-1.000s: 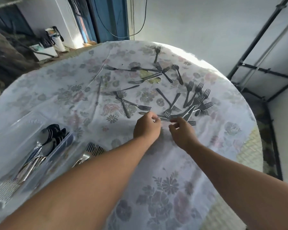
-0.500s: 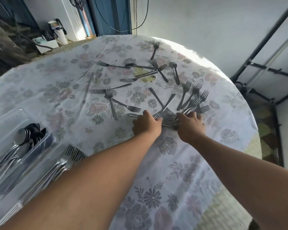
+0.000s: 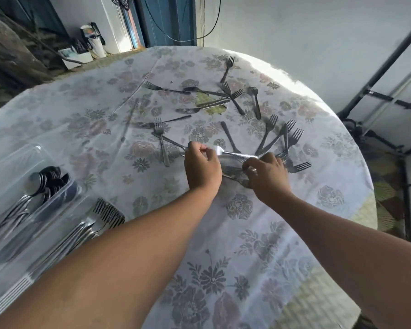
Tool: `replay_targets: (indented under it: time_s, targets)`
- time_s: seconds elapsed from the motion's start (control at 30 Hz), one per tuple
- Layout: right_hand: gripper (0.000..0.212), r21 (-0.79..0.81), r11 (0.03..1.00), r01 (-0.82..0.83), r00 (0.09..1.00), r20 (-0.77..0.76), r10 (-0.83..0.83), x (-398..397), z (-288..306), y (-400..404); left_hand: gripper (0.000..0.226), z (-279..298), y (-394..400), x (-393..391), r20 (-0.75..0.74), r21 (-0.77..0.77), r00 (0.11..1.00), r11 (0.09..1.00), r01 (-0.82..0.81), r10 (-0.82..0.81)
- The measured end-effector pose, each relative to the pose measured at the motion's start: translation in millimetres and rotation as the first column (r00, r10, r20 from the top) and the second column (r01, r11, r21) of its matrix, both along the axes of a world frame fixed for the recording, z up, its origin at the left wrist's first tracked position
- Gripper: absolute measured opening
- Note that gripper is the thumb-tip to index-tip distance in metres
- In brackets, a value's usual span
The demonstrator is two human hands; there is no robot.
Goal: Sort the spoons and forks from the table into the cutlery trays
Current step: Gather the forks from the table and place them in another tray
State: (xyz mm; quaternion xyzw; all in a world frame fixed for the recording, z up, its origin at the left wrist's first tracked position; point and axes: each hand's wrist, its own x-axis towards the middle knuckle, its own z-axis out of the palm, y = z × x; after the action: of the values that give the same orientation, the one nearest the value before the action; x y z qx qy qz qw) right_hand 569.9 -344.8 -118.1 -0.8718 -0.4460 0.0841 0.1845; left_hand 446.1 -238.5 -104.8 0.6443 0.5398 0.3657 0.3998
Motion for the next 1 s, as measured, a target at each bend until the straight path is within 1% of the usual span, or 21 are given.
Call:
replay_targets:
  time_s: [0.07,0.1,0.17,0.23,0.27,0.33,0.4,0.47,0.5,0.53,0.57,0.6,0.67,0.7,0.73,0.77,0.8,0.9,0.93,0.97,1.0]
  targets:
    - [0.017,0.132,0.991,0.009,0.998,0.053,-0.016,-5.6,2.6,0.2,0.004,13.8,0.4,-2.4,0.131,-0.069,0.987,0.994,-0.082,0.091]
    - [0.016,0.178,0.984,0.001,0.998,0.069,-0.013,-10.1,4.9,0.8,0.004,22.7,1.3,-3.7,0.206,-0.107,0.967,0.985,-0.133,0.153]
    - [0.015,0.205,0.978,-0.039,0.997,0.076,0.024,-19.0,8.4,0.3,0.003,28.9,8.3,-7.9,0.286,-0.154,0.922,0.963,-0.223,0.259]
    - [0.015,0.284,0.955,-0.087,0.996,0.034,0.08,-28.1,11.4,-3.4,0.004,23.5,20.1,-13.4,0.319,-0.178,0.894,0.946,-0.269,0.315]
    - [0.017,0.342,0.936,-0.078,0.996,-0.011,0.087,-32.9,13.3,-6.0,0.005,19.2,25.2,-16.0,0.327,-0.195,0.887,0.942,-0.273,0.325]
    - [0.021,0.423,0.906,0.006,0.993,-0.108,0.044,-40.1,17.0,-9.3,0.009,14.8,26.4,-20.6,0.306,-0.269,0.887,0.925,-0.268,0.346]
    - [0.024,0.446,0.89,0.096,0.978,-0.208,-0.001,-43.8,15.0,-11.1,0.019,15.0,20.2,-24.2,0.209,-0.345,0.914,0.901,-0.263,0.347]
    - [0.024,0.466,0.877,0.115,0.962,-0.271,0.018,-44.2,13.5,-15.2,0.033,10.0,14.1,-24.4,0.149,-0.424,0.944,0.882,-0.207,0.294]
    - [0.025,0.472,0.874,0.12,0.956,-0.292,0.027,-41.9,10.9,-17.6,0.037,7.8,9.5,-24.1,0.112,-0.436,0.97,0.888,-0.146,0.214]
    - [0.027,0.455,0.879,0.143,0.95,-0.312,0.007,-39.0,9.0,-20.6,0.035,4.2,5.9,-22.8,0.067,-0.422,0.994,0.905,-0.052,0.088]
    - [0.028,0.421,0.889,0.178,0.944,-0.329,-0.033,-35.3,5.7,-23.4,0.028,-0.1,3.0,-21.9,0.037,-0.402,0.999,0.914,0.048,-0.037]
    - [0.027,0.352,0.91,0.218,0.937,-0.336,-0.094,-29.6,2.9,-27.7,0.023,-4.8,-0.2,-18.6,0.039,-0.388,0.99,0.911,0.141,-0.137]
    - [0.017,0.192,0.951,0.242,0.936,-0.303,-0.177,-21.2,-4.8,-31.9,0.026,-5.6,-5.6,-16.4,0.078,-0.366,0.953,0.881,0.3,-0.292]
    - [0.011,0.115,0.968,0.224,0.944,-0.274,-0.185,-16.3,-9.4,-34.4,0.024,-5.5,-7.3,-14.2,0.049,-0.344,0.931,0.869,0.356,-0.362]
    - [0.018,0.041,0.977,0.208,0.951,-0.245,-0.191,-12.9,-11.0,-35.8,0.023,-4.7,-7.1,-11.5,-0.028,-0.292,0.902,0.867,0.404,-0.43]
    - [0.028,-0.015,0.983,0.182,0.961,-0.209,-0.181,-8.9,-12.1,-37.1,0.024,-3.4,-6.5,-9.1,-0.149,-0.218,0.86,0.864,0.454,-0.489]
    - [0.033,-0.079,0.984,0.16,0.973,-0.156,-0.171,-5.3,-11.1,-36.8,0.024,-4.1,-5.1,-6.8,-0.282,-0.149,0.806,0.853,0.5,-0.521]
    - [0.041,-0.193,0.978,0.083,0.994,0.082,-0.068,5.2,-8.2,-33.0,0.023,-7.6,-3.5,-2.0,-0.605,-0.051,0.604,0.782,0.621,-0.519]
    - [0.045,-0.213,0.975,0.054,0.992,0.119,-0.029,7.8,-6.0,-31.1,0.025,-9.4,-3.7,-2.6,-0.684,-0.045,0.53,0.754,0.655,-0.501]
    - [0.051,-0.235,0.972,0.024,0.991,0.131,0.007,11.1,-3.9,-29.1,0.025,-12.8,-4.1,-2.4,-0.731,-0.034,0.484,0.735,0.677,-0.481]
    - [0.056,-0.263,0.965,-0.003,0.991,0.129,0.038,13.9,-0.9,-26.5,0.024,-14.4,-5.3,-3.0,-0.751,-0.011,0.473,0.725,0.689,-0.46]
